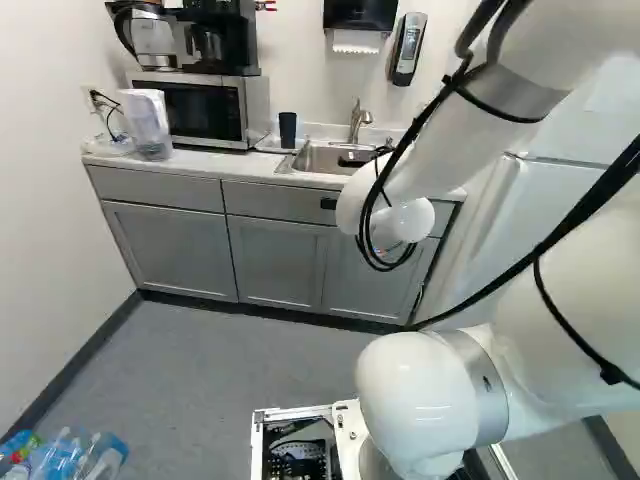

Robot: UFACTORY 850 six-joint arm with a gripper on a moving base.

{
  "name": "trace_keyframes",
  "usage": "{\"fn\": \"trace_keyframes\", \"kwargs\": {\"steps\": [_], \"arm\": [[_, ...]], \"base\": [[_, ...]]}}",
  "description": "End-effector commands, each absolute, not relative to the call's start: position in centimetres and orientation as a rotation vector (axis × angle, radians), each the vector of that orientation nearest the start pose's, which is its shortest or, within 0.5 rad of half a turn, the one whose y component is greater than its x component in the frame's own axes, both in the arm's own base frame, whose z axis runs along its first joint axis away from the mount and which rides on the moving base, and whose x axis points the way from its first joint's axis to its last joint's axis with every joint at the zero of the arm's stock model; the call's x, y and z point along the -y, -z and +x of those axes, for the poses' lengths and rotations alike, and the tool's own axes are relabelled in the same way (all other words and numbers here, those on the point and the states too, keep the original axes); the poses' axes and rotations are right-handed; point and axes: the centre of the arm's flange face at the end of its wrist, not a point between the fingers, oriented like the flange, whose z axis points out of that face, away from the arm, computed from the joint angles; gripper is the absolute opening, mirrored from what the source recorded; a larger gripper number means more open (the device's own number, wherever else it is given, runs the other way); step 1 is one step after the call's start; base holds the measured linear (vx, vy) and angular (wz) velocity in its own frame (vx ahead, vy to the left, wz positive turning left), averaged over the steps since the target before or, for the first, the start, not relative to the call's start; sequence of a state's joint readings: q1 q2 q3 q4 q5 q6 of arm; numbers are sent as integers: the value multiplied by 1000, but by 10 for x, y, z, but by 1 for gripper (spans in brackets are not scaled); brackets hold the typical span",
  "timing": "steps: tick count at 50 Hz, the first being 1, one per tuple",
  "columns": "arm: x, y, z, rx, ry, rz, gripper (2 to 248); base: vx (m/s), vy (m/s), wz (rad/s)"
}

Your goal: Rinse the cup and place it in the tray

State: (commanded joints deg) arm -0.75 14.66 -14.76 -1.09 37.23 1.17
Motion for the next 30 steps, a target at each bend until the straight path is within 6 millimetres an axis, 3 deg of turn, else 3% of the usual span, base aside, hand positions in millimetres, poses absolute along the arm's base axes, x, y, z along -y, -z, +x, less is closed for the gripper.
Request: {"fn": "trace_keyframes", "kwargs": {"steps": [30], "arm": [[1, -377, 286, -4, 1796, -2575, 247]], "base": [[0, 0, 0]]}}
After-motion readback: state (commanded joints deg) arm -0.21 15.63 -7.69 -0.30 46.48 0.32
